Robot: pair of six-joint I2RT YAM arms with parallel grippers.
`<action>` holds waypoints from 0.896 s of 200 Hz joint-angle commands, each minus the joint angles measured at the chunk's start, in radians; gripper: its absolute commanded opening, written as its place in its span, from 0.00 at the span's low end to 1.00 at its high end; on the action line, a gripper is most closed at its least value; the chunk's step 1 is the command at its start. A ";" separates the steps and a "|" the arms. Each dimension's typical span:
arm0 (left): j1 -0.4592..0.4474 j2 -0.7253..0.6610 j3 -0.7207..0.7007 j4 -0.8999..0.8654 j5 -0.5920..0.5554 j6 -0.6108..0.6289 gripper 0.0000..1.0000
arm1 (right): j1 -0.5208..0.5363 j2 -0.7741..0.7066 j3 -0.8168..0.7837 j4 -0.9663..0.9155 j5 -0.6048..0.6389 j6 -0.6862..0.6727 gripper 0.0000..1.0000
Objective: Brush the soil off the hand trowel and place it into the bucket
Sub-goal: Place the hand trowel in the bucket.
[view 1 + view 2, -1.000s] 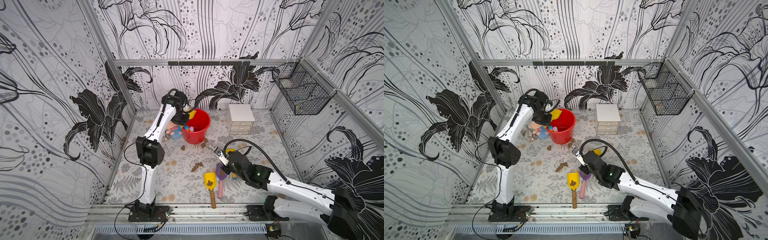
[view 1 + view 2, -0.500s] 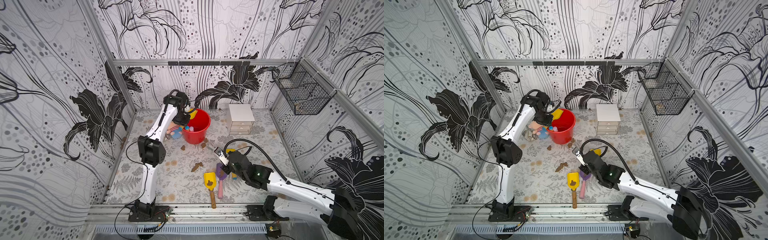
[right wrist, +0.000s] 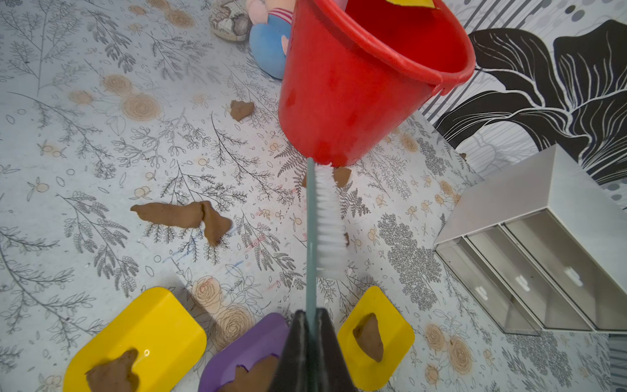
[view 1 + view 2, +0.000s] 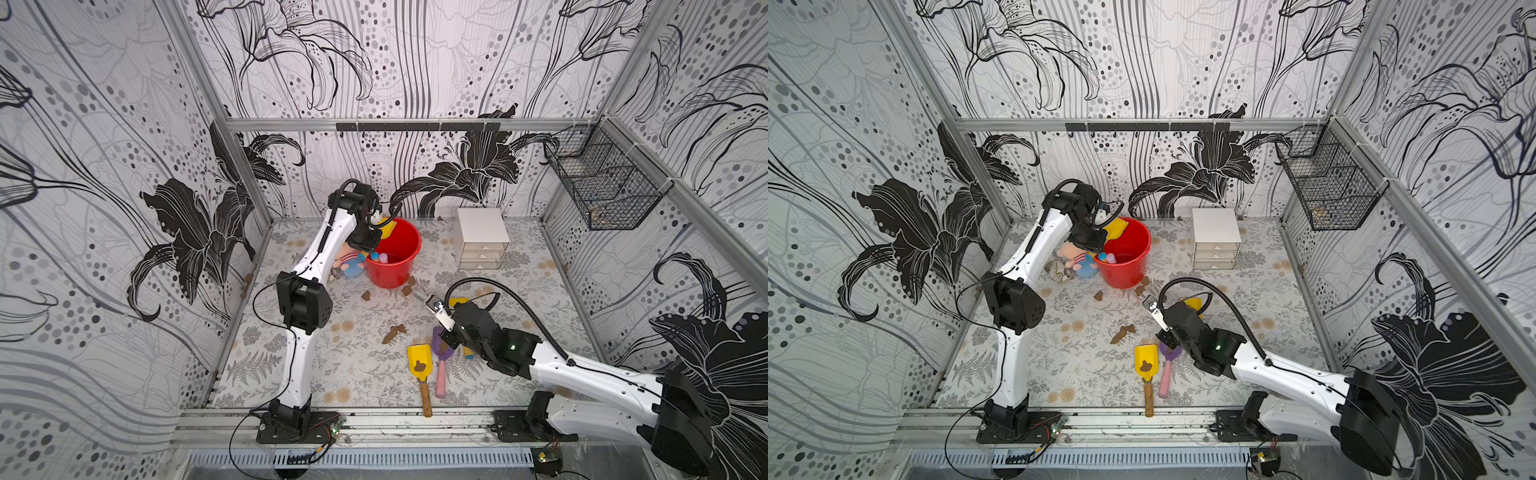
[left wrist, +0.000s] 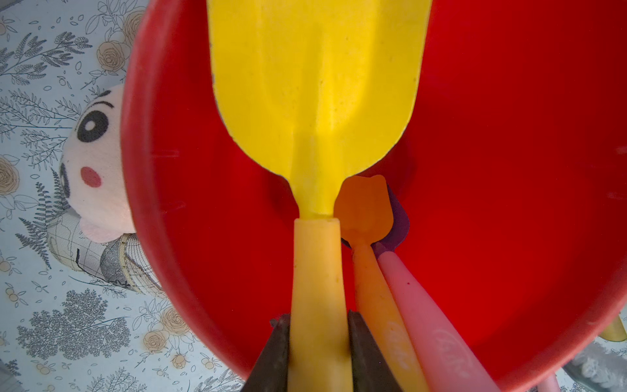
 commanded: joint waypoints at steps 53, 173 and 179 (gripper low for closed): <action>-0.013 -0.085 -0.037 -0.012 0.013 -0.002 0.29 | -0.005 0.009 -0.025 0.045 0.001 0.030 0.00; -0.017 0.040 0.006 0.009 -0.009 -0.016 0.30 | -0.005 0.020 -0.025 0.069 -0.015 0.029 0.00; -0.017 0.040 0.006 0.009 -0.012 -0.017 0.31 | -0.007 0.020 -0.023 0.066 -0.016 0.028 0.00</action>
